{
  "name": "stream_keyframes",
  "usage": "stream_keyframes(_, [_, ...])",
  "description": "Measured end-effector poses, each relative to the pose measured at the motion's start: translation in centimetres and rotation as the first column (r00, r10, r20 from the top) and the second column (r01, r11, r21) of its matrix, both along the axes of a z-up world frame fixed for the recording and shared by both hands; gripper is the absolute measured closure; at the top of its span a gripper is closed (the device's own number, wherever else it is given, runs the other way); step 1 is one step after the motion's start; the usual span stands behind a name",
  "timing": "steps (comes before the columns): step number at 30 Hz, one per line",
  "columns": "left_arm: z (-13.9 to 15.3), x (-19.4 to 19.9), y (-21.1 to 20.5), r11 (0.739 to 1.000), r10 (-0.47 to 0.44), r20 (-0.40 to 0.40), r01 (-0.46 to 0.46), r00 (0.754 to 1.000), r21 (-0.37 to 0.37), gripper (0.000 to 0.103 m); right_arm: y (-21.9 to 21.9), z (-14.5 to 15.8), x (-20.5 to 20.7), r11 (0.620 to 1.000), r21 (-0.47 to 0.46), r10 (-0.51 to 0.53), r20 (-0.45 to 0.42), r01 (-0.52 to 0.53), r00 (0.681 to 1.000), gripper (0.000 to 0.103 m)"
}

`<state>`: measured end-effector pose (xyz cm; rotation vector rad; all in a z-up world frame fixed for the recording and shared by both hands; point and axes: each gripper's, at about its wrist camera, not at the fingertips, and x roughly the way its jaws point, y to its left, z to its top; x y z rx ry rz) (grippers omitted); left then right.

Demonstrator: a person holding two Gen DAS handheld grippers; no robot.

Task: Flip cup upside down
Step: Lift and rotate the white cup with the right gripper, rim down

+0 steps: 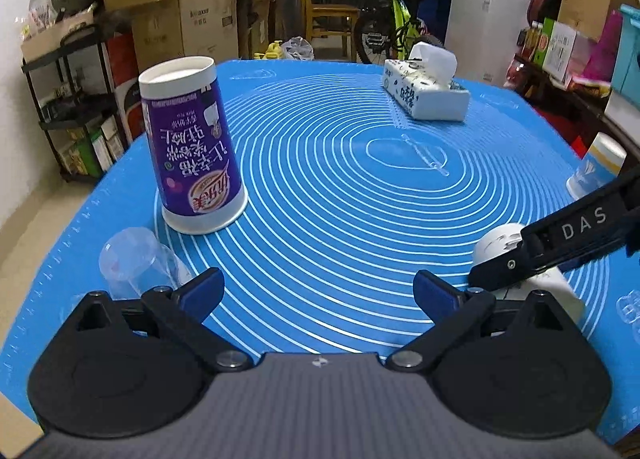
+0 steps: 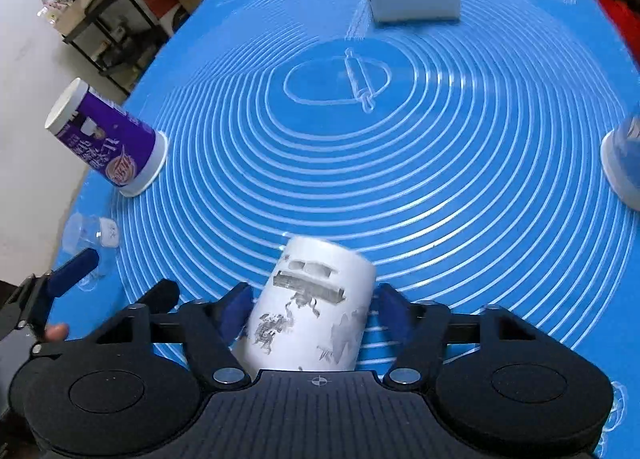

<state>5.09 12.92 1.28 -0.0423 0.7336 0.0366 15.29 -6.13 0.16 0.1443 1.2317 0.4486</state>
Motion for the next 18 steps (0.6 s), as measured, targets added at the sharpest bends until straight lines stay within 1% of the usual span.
stream_keyframes(2, [-0.1,0.0,0.1,1.000,0.003,-0.001,-0.003,1.000,-0.011,0.003,-0.2,0.1,-0.3,1.000,0.012,-0.015,0.001,0.015,1.000,0.037])
stream_keyframes(5, [-0.1,-0.2,0.0,1.000,0.002,0.004,-0.002,1.000,-0.010,0.003,-0.5,0.8,-1.3,1.000,0.021,-0.018,0.072,0.017,0.997,0.038])
stream_keyframes(7, [-0.1,-0.3,-0.2,1.000,-0.001,0.006,0.001,1.000,-0.012,0.003,-0.8,1.6,-2.4,1.000,0.010,-0.031,0.164,0.030,0.986,0.038])
stream_keyframes(8, [-0.1,-0.3,-0.2,1.000,-0.001,0.007,0.001,1.000,-0.014,0.003,-0.8,2.0,-2.8,0.999,-0.010,-0.036,0.227,0.039,0.973,0.038])
stream_keyframes(10, [-0.2,-0.3,-0.3,1.000,-0.003,0.006,0.003,1.000,-0.017,0.003,-0.8,2.4,-4.2,0.995,-0.057,-0.052,0.367,0.078,0.929,0.038])
stream_keyframes(12, [-0.2,-0.3,-0.3,1.000,-0.009,0.009,0.009,1.000,-0.025,0.003,-0.9,2.2,-5.2,0.990,-0.079,-0.067,0.482,0.119,0.874,0.038])
stream_keyframes(14, [-0.3,-0.3,-0.3,0.999,-0.020,0.007,0.020,1.000,-0.034,0.003,-1.0,1.7,-6.5,0.980,-0.118,-0.057,0.594,0.157,0.802,0.038])
stream_keyframes(15, [-0.4,-0.2,-0.3,0.999,-0.022,0.006,0.022,1.000,-0.036,0.003,-1.0,1.4,-7.0,0.974,-0.148,-0.036,0.644,0.170,0.764,0.038])
stream_keyframes(17, [-0.5,-0.2,-0.3,0.999,-0.026,0.005,0.026,1.000,-0.037,0.003,-0.7,0.4,-8.0,0.961,-0.206,0.022,0.719,0.182,0.694,0.038])
stream_keyframes(18, [-0.5,-0.2,-0.3,0.999,-0.026,0.003,0.026,1.000,-0.037,0.003,-0.5,-0.1,-8.5,0.956,-0.229,0.048,0.742,0.185,0.668,0.038])
